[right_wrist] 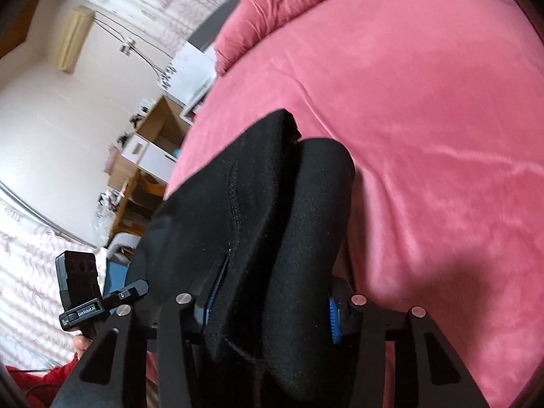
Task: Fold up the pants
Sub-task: 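Lower the folded pants onto the bed and open both grippers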
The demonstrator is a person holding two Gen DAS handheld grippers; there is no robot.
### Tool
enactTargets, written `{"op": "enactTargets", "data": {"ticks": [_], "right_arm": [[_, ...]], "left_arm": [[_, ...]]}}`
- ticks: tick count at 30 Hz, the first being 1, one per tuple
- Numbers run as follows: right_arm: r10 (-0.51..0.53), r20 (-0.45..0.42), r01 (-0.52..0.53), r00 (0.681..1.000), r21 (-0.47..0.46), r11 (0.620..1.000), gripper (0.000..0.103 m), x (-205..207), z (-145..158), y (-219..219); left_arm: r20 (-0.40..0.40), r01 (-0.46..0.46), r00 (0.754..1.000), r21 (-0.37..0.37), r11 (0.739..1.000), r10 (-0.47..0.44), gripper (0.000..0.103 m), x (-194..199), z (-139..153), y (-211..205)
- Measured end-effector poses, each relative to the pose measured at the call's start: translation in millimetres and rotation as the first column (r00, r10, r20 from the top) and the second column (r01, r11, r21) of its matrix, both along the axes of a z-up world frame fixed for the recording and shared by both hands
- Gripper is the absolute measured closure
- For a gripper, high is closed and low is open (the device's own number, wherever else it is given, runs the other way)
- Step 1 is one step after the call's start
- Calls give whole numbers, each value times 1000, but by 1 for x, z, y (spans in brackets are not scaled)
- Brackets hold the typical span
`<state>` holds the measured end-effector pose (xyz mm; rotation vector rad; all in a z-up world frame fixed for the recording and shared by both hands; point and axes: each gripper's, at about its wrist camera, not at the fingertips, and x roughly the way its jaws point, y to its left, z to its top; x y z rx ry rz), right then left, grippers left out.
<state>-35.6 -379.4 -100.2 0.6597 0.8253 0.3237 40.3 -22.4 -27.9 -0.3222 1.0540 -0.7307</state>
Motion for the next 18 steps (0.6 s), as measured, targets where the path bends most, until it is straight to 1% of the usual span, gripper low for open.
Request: {"op": "enactTargets", "data": {"ticks": [5, 7, 10, 14, 18], "right_arm": [[8, 73, -9, 997, 3, 1000, 55, 34, 18, 15], [8, 90, -9, 996, 8, 1000, 55, 53, 22, 22], [18, 113, -19, 993, 4, 1000, 55, 82, 27, 33], [27, 126, -26, 992, -10, 1000, 55, 116, 25, 45], [21, 125, -17, 992, -32, 999, 55, 141, 16, 51]], "left_arm": [[86, -32, 996, 20, 999, 31, 73, 27, 24, 10], [103, -56, 993, 22, 998, 54, 73, 43, 29, 17], [126, -91, 988, 31, 995, 86, 73, 67, 29, 28], [148, -123, 983, 69, 990, 112, 73, 98, 19, 41], [154, -147, 980, 110, 983, 129, 72, 126, 2, 34]]}}
